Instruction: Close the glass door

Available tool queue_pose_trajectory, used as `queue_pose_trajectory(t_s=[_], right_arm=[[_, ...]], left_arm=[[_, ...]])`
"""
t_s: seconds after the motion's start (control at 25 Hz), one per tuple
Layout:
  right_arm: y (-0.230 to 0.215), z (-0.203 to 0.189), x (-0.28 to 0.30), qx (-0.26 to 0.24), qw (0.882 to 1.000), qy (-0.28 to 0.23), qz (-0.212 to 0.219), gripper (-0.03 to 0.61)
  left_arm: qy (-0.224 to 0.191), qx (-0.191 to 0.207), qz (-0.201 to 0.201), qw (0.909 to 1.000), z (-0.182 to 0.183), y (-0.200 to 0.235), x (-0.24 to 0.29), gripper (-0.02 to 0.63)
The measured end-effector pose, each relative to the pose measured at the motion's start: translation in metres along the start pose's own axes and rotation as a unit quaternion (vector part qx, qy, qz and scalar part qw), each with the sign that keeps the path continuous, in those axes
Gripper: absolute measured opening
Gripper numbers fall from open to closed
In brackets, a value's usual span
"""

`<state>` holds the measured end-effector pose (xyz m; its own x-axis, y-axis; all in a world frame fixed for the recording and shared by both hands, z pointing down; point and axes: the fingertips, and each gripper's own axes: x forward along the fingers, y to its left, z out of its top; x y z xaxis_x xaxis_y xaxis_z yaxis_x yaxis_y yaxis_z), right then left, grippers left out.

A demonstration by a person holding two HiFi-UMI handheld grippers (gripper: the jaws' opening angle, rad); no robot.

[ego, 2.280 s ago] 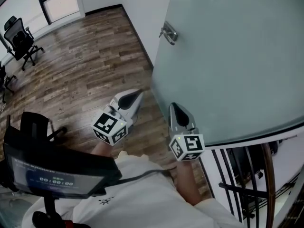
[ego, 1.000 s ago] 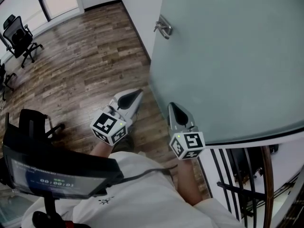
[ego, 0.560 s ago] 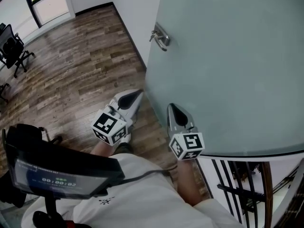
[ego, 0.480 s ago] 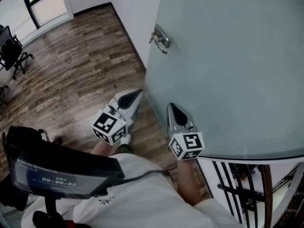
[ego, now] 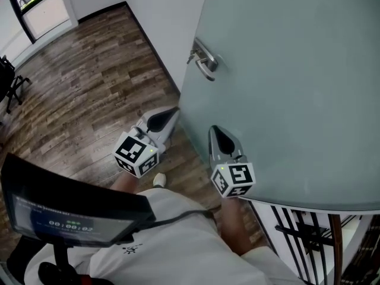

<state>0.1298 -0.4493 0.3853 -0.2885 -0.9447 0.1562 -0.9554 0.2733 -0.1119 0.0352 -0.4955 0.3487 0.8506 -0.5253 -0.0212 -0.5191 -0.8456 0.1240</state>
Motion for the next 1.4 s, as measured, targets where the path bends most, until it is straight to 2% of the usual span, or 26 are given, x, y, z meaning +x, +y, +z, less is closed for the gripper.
queue_pose_trajectory(t_s=[0.28,0.6,0.84,1.12,1.28,1.4], right_arm=[[0.004,0.005,0.043,-0.004,1.000,0.004,-0.022,0.009],[-0.010,0.012,0.077,-0.012,1.000,0.016,-0.022,0.009],[-0.042,0.009,0.106,-0.067,0.996,0.050,-0.021,0.014],[-0.073,0.000,0.149,-0.150,0.983,0.105,-0.010,0.114],[-0.084,-0.013,0.176,-0.186,0.971,0.150,-0.007,0.221],[-0.091,-0.027,0.194,-0.204,0.962,0.181,0.001,0.262]], left_arm=[[0.000,-0.009,-0.014,0.9999,0.002,0.051,0.005,0.000],[0.004,-0.020,-0.008,0.9998,0.004,0.078,0.017,0.000],[0.006,-0.020,0.010,0.9997,0.003,0.082,0.029,0.000],[0.005,-0.022,0.034,0.9992,0.004,0.083,0.043,0.000],[0.008,-0.024,0.042,0.9988,0.003,0.085,0.044,0.000],[0.008,-0.022,0.050,0.9985,0.002,0.086,0.045,0.000]])
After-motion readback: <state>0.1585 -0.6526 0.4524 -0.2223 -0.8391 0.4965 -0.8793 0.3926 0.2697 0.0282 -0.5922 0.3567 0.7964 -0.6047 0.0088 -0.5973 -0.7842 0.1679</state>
